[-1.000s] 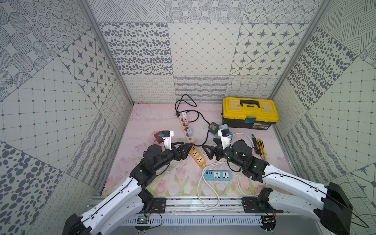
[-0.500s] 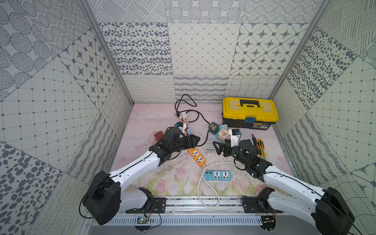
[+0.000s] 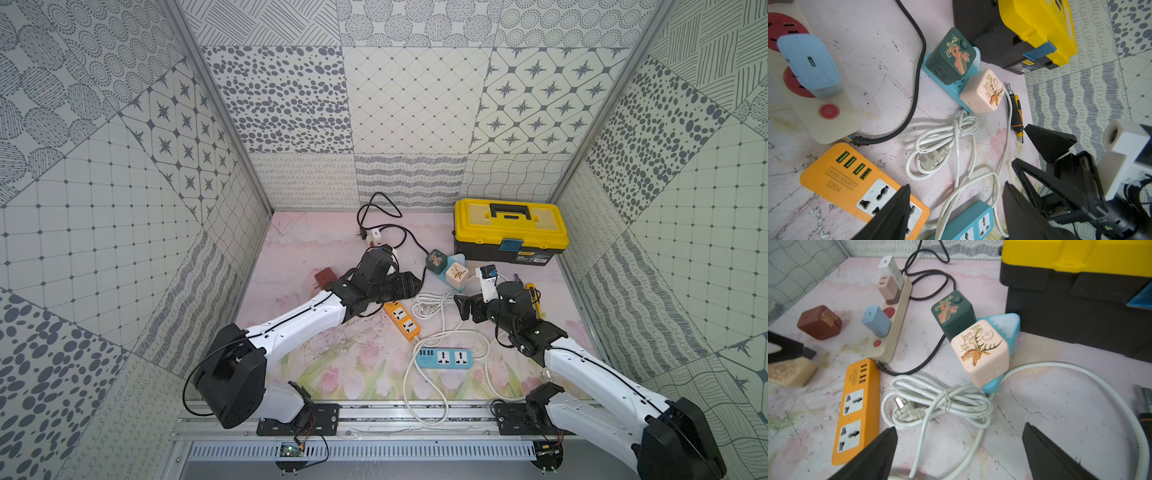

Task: Pull the plug off the socket
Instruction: Move the socket to the center of the board.

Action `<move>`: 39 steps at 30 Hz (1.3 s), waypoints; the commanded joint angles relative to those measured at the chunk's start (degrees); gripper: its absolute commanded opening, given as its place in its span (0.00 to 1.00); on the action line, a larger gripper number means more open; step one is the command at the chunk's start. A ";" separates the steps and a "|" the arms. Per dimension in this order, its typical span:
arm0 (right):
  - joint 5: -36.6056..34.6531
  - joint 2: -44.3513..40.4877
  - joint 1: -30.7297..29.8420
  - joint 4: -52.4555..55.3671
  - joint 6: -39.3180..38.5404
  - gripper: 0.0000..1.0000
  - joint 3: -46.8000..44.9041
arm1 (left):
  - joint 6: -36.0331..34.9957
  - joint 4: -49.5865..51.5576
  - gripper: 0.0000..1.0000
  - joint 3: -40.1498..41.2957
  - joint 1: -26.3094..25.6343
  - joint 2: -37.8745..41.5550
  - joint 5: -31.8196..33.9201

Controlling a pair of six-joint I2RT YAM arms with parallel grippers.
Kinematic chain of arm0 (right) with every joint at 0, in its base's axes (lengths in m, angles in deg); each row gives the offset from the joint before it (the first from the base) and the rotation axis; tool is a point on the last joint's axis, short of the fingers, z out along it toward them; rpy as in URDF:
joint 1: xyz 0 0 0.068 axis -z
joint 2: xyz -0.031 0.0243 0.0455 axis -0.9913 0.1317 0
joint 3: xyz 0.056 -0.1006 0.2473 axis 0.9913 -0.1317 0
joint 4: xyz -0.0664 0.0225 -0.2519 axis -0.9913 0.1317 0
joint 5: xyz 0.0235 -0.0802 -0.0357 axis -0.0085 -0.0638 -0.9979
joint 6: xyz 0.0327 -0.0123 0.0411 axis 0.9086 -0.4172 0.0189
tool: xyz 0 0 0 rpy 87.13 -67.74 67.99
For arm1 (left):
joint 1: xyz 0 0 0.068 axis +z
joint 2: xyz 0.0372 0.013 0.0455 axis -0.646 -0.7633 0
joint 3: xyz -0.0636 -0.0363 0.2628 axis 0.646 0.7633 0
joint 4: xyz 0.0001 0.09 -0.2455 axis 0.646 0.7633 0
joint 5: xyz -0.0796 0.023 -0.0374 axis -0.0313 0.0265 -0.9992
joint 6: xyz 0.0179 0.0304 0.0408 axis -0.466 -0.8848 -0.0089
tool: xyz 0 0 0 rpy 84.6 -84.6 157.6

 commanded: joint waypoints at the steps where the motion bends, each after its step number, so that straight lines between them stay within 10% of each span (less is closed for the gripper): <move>1: 1.97 2.81 0.19 -2.20 -21.16 1.00 2.12 | -1.80 1.32 0.74 -0.38 -0.53 -0.30 0.54; 10: 14.69 21.55 9.63 2.15 -29.13 0.99 17.34 | -2.32 0.94 0.75 4.44 -0.55 4.17 0.34; 22: 14.07 38.89 10.61 13.77 -38.51 0.93 33.43 | -2.71 1.30 0.76 8.81 -0.55 10.27 1.21; 39: 18.37 31.35 5.17 17.78 -38.57 0.48 24.95 | -7.57 -1.54 0.76 10.26 -0.71 12.13 -2.61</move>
